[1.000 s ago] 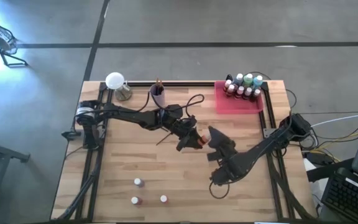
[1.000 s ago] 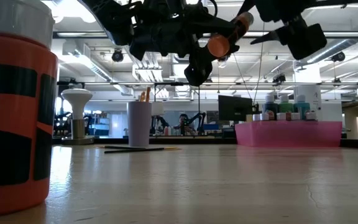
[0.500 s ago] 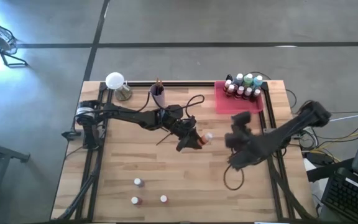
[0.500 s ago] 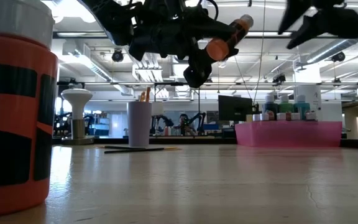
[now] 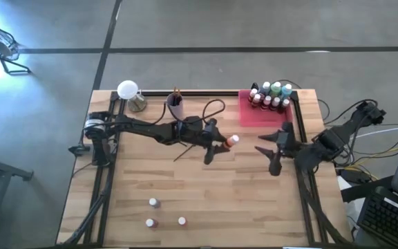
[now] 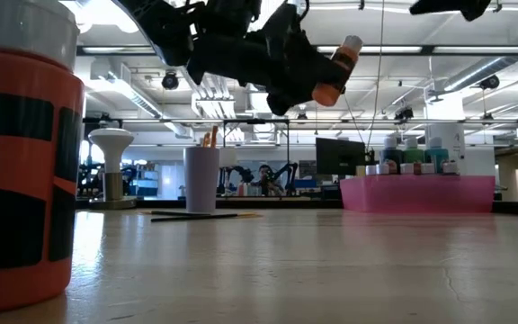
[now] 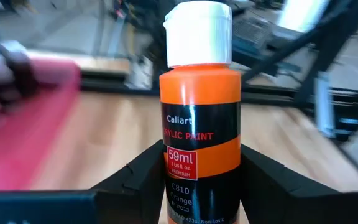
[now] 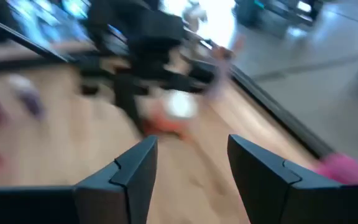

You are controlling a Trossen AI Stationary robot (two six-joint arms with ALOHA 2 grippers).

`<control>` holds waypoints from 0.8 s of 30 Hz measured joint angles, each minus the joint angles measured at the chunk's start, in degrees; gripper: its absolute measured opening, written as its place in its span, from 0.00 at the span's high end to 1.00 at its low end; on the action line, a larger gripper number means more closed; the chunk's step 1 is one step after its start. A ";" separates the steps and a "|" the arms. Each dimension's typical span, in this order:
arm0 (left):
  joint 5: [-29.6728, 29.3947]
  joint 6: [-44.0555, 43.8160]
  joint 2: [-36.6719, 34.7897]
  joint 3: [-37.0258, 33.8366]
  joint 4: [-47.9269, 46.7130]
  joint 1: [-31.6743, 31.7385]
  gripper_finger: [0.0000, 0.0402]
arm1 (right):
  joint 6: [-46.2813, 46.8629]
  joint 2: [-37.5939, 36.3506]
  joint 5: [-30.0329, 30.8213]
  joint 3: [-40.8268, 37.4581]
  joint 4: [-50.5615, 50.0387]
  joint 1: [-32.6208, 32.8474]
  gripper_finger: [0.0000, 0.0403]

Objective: Pick & Place Paint Supplies
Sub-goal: Put the small orange paint bottle into the pink bin

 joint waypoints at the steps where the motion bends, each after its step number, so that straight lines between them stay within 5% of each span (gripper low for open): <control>1: -1.52 1.11 0.00 0.00 0.92 -0.02 0.56 | -2.40 -1.83 -1.22 -2.43 5.27 0.00 0.53; 7: -7.17 6.84 0.00 0.02 8.35 -0.15 0.56 | -13.80 -8.99 -1.95 -15.60 33.40 0.00 0.54; 14: -7.68 10.37 0.00 0.04 16.95 -0.71 0.56 | -28.64 -8.85 -1.95 -25.85 63.06 -1.09 0.51; 24: -7.38 11.84 0.00 1.28 17.41 -1.29 0.56 | -34.17 -5.64 -1.69 -25.13 66.45 -2.94 0.44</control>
